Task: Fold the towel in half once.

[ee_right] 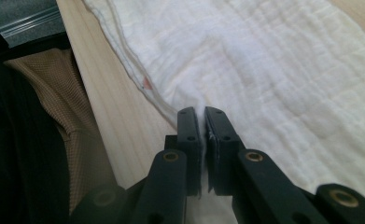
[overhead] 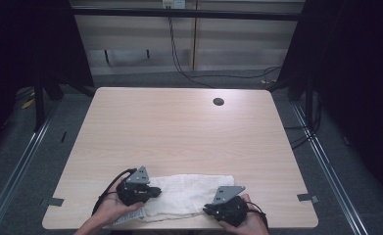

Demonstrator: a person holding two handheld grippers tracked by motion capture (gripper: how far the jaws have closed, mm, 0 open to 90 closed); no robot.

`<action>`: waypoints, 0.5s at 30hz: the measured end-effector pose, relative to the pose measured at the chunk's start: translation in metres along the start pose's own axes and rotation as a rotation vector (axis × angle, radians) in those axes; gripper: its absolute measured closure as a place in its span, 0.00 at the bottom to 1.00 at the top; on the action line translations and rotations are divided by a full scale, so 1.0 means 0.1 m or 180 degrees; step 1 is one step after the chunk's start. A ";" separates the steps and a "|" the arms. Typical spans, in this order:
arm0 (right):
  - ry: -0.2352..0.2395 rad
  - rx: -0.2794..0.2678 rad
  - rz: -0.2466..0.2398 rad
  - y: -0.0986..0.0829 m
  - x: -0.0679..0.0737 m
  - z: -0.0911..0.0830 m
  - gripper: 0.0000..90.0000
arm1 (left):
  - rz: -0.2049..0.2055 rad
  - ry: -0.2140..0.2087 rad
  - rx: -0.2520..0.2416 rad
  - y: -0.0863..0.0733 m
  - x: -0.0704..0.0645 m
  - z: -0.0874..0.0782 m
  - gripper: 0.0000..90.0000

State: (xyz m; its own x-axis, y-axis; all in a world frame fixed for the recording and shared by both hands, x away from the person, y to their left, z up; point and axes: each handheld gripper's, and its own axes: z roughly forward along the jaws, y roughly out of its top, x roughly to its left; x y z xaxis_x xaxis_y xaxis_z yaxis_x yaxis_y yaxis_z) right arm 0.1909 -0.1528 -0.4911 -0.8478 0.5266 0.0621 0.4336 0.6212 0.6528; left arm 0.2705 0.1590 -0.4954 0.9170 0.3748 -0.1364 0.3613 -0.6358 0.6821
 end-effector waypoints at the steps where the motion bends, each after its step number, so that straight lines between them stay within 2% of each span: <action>1: -0.0001 0.0005 0.0035 0.00 -0.01 0.00 0.96 | -0.0039 -0.0001 -0.0024 0.02 0.00 0.02 0.97; 4: -0.0070 0.0025 0.0072 -0.02 -0.05 -0.04 0.97 | -0.0119 -0.0066 -0.0021 0.07 0.04 0.07 0.97; 5: -0.0021 0.0012 0.0115 -0.03 -0.08 -0.04 0.97 | -0.0134 -0.0077 -0.0026 0.09 0.05 0.09 0.97; 9: -0.0011 0.0049 0.0191 -0.07 -0.13 -0.10 0.97 | -0.0062 -0.0112 0.0016 0.22 0.04 0.20 0.97; 14: -0.0052 0.0028 0.0364 -0.21 -0.20 -0.22 0.95 | -0.0170 -0.0224 -0.0055 0.26 0.01 0.29 0.96; 15: -0.0047 0.0026 0.0395 -0.24 -0.21 -0.25 0.92 | -0.0255 -0.0283 -0.0085 0.26 0.01 0.29 0.93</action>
State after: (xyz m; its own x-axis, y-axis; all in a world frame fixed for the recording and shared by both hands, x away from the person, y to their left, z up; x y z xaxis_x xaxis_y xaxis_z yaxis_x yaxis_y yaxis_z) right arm 0.1910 -0.1935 -0.4894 -0.7830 0.6081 0.1310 0.5375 0.5554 0.6346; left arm 0.2861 0.1233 -0.4988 0.8973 0.3614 -0.2535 0.4303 -0.5876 0.6852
